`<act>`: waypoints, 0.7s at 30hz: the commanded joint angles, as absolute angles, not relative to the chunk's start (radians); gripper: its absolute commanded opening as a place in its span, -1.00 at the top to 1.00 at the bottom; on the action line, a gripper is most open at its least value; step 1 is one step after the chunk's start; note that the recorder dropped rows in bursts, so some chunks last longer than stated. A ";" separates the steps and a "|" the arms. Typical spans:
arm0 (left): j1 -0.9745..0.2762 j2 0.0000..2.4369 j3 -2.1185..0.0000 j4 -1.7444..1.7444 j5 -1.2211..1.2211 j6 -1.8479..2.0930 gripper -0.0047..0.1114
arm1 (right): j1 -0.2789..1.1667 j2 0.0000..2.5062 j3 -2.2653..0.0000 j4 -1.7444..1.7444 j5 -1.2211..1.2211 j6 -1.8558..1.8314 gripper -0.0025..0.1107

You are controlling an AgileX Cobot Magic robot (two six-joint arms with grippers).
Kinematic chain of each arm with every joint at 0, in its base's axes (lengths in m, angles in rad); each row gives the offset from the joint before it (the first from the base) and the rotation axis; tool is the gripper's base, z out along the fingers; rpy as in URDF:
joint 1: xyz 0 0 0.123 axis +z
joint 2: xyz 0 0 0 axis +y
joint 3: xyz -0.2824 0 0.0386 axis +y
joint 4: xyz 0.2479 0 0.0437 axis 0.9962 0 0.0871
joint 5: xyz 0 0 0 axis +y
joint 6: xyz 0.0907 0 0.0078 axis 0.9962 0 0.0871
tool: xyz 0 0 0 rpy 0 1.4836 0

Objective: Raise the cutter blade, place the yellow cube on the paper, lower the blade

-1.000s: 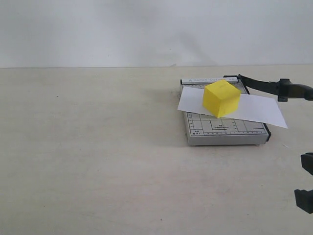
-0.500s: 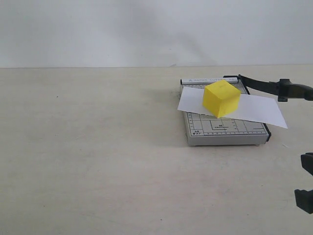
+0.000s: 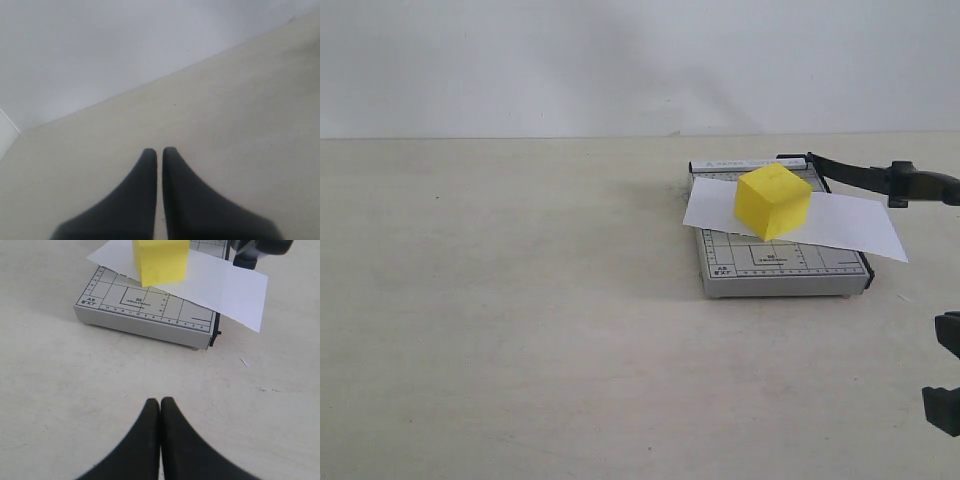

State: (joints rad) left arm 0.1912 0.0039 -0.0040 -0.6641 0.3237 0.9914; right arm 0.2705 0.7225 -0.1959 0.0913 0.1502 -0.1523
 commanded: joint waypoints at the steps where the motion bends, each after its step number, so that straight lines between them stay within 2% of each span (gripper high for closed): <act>1: 0.209 0.000 0.000 -0.748 0.202 0.686 0.84 | 0.269 0.719 -0.203 0.094 0.146 -0.155 0.96; 4: 0.252 0.000 0.000 -0.747 0.186 0.558 0.84 | 0.269 0.719 -0.203 0.094 0.146 -0.155 0.96; 9: 0.341 0.000 0.000 -0.736 0.324 0.507 0.84 | 0.269 0.719 -0.203 0.094 0.146 -0.155 0.96; 16: 0.337 0.000 0.000 -0.736 0.359 0.507 0.84 | 0.269 0.719 -0.203 0.094 0.137 -0.155 0.96; 21: 0.260 0.000 0.000 -0.672 0.316 0.515 0.84 | 0.269 0.719 -0.203 0.094 0.076 -0.155 0.96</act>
State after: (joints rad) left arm 0.3002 0.0039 -0.0040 -0.7218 0.3444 0.5169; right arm 0.2705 0.7225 -0.1959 0.0913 0.1329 -0.1523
